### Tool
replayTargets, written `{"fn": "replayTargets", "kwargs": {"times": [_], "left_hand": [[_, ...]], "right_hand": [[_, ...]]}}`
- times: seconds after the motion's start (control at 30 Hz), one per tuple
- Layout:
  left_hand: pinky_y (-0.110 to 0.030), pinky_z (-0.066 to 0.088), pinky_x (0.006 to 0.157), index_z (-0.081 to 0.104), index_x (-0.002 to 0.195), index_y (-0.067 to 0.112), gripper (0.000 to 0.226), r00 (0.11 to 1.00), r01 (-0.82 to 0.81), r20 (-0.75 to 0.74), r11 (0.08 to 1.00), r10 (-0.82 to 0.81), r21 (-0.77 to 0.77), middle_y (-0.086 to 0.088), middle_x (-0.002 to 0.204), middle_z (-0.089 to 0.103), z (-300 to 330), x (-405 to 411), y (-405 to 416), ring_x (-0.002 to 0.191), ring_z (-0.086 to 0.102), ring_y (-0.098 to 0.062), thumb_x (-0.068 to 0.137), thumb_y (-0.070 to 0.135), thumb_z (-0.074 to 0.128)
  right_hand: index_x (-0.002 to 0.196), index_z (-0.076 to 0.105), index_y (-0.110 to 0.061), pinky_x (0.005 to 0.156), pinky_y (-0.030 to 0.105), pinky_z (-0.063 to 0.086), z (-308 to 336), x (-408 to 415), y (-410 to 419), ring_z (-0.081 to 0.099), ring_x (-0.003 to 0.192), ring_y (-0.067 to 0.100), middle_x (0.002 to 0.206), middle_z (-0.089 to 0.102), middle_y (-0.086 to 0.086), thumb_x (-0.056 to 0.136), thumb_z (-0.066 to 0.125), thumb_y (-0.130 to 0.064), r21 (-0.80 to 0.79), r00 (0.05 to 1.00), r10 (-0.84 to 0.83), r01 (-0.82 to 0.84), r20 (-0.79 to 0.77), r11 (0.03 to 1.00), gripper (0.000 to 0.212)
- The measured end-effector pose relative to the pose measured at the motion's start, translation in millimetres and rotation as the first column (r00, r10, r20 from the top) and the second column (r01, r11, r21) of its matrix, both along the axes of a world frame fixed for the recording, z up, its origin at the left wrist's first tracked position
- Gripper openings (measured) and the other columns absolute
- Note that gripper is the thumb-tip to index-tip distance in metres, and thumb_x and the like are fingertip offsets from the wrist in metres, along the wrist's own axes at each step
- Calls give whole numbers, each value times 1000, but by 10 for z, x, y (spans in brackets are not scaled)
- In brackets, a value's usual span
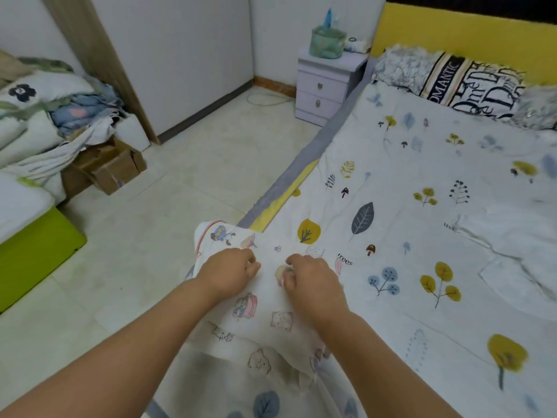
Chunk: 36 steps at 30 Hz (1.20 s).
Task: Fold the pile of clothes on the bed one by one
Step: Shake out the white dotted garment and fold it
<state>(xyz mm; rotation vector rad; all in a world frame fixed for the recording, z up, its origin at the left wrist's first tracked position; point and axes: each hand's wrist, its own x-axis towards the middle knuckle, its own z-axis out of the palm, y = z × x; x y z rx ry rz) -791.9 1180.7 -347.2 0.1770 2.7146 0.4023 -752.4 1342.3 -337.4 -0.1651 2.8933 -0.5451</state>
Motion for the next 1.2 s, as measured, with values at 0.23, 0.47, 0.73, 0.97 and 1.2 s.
{"fn": "replayTargets", "kwargs": {"times": [0.23, 0.47, 0.73, 0.97, 1.2], "left_hand": [[-24, 34, 69, 54, 81, 18, 25, 983, 164, 86, 986, -160, -35, -2, 89, 54, 933, 234, 268, 85, 46, -15, 97, 31, 40], [-26, 36, 74, 57, 96, 13, 27, 934, 348, 118, 933, -338, -85, 3, 90, 55, 1699, 489, 935, 88, 48, -16, 97, 35, 41], [-25, 43, 81, 54, 99, 26, 17, 860, 506, 87, 863, -504, -2, 6, 102, 58, 2075, 864, 2058, 94, 55, -13, 95, 39, 43], [-26, 45, 84, 57, 107, 24, 24, 794, 598, 124, 801, -594, 11, 4, 113, 61, 2014, 1202, 3263, 96, 55, -12, 95, 38, 43], [-26, 42, 86, 56, 114, 21, 29, 794, 592, 161, 806, -587, 18, 1, 118, 57, 1593, 1402, 4392, 100, 54, -16, 95, 39, 43]], "right_hand": [[104, 61, -8, 78, 33, 46, 736, 344, 284, 57, 97, 27, 104, 63, 10, 91, 44, -18, -3, 981, 169, -170, 98, 985, 23], [108, 62, -5, 76, 33, 45, 1393, 826, 880, 55, 103, 31, 112, 60, 14, 93, 45, -19, 84, 979, 142, -156, 148, 984, 26], [116, 59, -7, 73, 32, 40, 1733, 1419, 1979, 55, 106, 30, 118, 57, 11, 92, 47, -20, 207, 980, -35, -7, 197, 978, 30], [114, 60, -7, 76, 34, 45, 1750, 1945, 3277, 58, 104, 29, 115, 60, 12, 90, 47, -19, 244, 945, -210, 148, 253, 959, 30], [120, 56, -8, 87, 34, 44, 1487, 2298, 4497, 54, 111, 29, 123, 55, 11, 93, 45, -22, 257, 891, -298, 217, 342, 942, 32]]}}
